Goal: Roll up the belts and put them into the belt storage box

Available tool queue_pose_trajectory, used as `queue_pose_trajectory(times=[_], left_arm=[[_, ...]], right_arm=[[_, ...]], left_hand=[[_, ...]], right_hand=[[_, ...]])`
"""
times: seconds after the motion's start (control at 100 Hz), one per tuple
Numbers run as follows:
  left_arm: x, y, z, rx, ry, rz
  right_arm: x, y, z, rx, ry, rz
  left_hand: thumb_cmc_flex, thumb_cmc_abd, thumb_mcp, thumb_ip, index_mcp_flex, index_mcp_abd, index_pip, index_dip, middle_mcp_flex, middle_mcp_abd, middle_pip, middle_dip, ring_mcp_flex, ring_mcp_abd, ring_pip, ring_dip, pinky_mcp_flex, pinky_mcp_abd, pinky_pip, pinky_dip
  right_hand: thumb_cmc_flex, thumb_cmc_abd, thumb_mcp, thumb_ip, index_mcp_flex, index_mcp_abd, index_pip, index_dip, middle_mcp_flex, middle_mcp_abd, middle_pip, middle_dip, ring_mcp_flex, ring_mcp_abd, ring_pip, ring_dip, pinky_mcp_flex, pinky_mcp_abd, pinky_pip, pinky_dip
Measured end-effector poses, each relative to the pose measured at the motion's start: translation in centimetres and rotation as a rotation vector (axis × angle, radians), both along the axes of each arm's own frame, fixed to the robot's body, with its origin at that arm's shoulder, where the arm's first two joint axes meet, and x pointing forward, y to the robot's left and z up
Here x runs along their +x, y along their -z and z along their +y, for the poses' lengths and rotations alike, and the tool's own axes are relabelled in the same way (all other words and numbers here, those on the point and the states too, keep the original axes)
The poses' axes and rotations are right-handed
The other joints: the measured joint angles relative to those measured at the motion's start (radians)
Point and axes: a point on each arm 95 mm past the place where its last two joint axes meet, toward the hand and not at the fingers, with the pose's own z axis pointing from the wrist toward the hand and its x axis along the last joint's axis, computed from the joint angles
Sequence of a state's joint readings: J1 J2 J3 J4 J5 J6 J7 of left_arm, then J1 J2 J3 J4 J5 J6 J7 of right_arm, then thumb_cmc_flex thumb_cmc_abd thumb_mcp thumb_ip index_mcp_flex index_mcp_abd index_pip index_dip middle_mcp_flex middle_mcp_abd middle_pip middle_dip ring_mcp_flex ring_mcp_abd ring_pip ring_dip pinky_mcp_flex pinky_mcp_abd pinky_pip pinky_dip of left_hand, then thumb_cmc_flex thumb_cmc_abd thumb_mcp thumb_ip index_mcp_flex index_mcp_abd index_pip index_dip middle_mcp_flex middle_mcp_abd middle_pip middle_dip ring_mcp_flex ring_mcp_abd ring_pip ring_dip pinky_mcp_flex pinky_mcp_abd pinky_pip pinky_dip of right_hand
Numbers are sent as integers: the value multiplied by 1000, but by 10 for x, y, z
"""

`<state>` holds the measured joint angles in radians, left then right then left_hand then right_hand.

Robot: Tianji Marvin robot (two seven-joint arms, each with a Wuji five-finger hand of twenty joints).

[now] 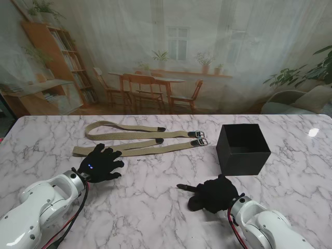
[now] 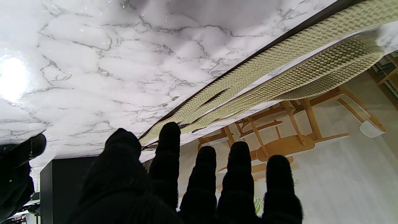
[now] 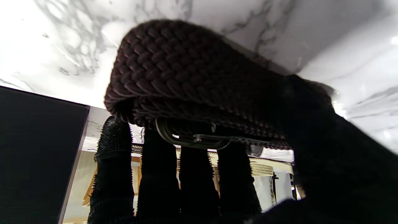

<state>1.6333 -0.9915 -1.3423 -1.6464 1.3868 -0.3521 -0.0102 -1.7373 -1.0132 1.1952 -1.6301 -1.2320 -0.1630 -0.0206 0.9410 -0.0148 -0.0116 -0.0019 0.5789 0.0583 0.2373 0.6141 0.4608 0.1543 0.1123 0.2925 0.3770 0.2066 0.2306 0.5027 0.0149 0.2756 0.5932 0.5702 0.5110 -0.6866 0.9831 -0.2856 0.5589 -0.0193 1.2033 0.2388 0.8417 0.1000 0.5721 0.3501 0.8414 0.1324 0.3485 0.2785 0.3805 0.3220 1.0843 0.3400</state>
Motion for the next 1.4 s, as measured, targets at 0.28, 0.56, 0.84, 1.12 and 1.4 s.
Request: queue_pose_trajectory(times=[0.28, 0.56, 0.84, 1.12, 1.4], left_arm=[[0, 0, 0, 0, 0, -1], [0, 0, 0, 0, 1, -2], [0, 0, 0, 0, 0, -2], [0, 0, 0, 0, 0, -1], [0, 1, 0, 0, 0, 0]], right_arm=[[2, 0, -1, 35, 3, -17], [4, 1, 0, 30, -57, -26], [6, 2, 0, 23, -70, -34], [7, 5, -1, 54, -62, -53], [10, 2, 0, 77, 6, -20]], left_hand=[[0, 0, 0, 0, 0, 0, 0, 0, 0, 0, 0, 0, 0, 0, 0, 0, 0, 0, 0, 0], [0, 0, 0, 0, 0, 0, 0, 0, 0, 0, 0, 0, 0, 0, 0, 0, 0, 0, 0, 0], [0, 0, 0, 0, 0, 0, 0, 0, 0, 0, 0, 0, 0, 0, 0, 0, 0, 0, 0, 0], [0, 0, 0, 0, 0, 0, 0, 0, 0, 0, 0, 0, 0, 0, 0, 0, 0, 0, 0, 0], [0, 0, 0, 0, 0, 0, 0, 0, 0, 0, 0, 0, 0, 0, 0, 0, 0, 0, 0, 0]], right_hand=[[3, 0, -10, -11, -48, -87, -199, 165, 135, -13, 78, 97, 149, -64, 59, 130, 91, -67, 59, 10], [43, 0, -7, -11, -408, -174, -611, -52, 172, -7, 78, 96, 161, -67, 65, 148, 89, -99, 59, 11], [21, -81, 21, -11, -429, 256, -527, -89, 168, -10, 210, 108, 176, -70, 59, 145, 102, -179, 33, -20], [-18, -70, 21, -10, -228, 237, -443, -73, 171, -24, 280, 106, 177, -88, 60, 131, 110, -177, 18, -35], [-29, -70, 21, -10, -41, 34, -318, 150, 186, -24, 280, 152, 186, -60, 61, 138, 192, -19, 51, -47]])
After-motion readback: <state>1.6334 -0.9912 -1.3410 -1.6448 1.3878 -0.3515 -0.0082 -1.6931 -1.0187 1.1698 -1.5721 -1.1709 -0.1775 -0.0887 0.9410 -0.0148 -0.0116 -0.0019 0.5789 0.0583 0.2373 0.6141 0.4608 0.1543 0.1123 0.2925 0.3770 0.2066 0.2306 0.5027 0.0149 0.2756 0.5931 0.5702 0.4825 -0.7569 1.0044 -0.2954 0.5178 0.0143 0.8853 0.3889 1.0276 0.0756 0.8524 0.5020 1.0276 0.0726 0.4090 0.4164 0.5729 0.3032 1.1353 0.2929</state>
